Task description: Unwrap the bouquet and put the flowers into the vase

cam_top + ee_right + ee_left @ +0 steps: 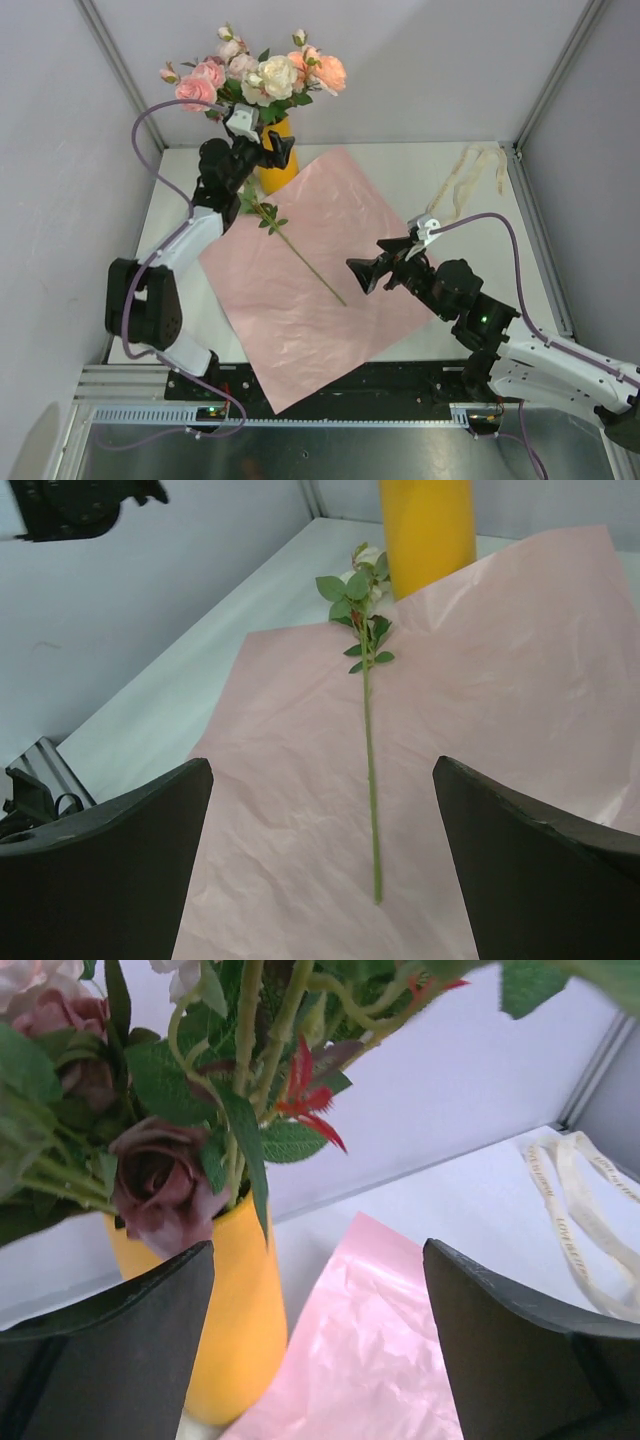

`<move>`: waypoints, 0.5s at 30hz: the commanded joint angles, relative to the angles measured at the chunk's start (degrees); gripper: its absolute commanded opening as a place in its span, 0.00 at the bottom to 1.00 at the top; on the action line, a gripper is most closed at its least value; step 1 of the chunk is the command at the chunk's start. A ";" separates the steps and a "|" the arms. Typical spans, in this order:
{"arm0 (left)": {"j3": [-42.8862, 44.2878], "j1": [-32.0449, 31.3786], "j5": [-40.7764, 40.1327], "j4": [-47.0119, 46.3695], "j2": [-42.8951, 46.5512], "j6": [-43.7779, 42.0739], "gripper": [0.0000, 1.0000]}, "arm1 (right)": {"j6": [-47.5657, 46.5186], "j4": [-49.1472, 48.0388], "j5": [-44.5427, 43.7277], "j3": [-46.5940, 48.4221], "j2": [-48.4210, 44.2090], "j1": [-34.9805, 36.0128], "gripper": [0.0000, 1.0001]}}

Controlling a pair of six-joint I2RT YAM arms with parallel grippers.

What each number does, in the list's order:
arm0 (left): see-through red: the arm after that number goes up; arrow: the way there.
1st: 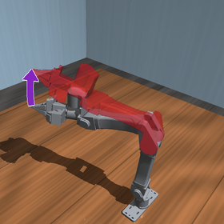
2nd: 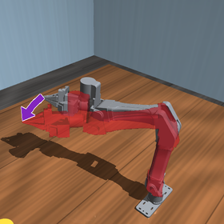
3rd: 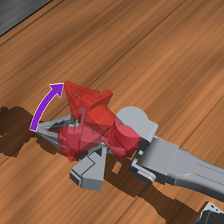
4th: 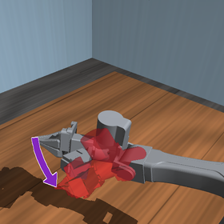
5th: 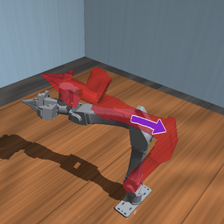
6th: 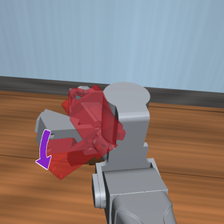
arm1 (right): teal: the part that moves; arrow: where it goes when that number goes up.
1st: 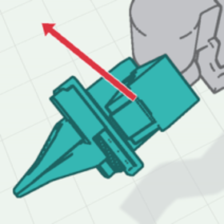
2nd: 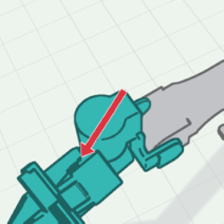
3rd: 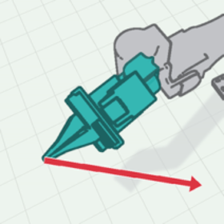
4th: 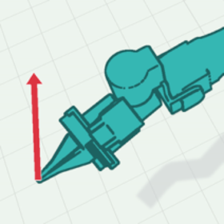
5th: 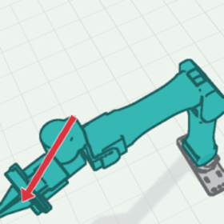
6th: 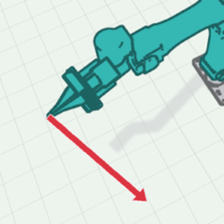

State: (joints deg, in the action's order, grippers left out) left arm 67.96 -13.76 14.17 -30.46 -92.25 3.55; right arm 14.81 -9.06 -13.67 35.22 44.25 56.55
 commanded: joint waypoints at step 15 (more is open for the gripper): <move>-22.77 0.27 -12.51 30.05 42.80 26.57 1.00 | 7.55 -1.80 2.31 2.15 12.36 -2.28 0.86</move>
State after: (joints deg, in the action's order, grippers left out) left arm 49.87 -13.76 8.36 -10.44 -56.53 17.56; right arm 19.09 -7.64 -12.97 35.27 52.62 54.63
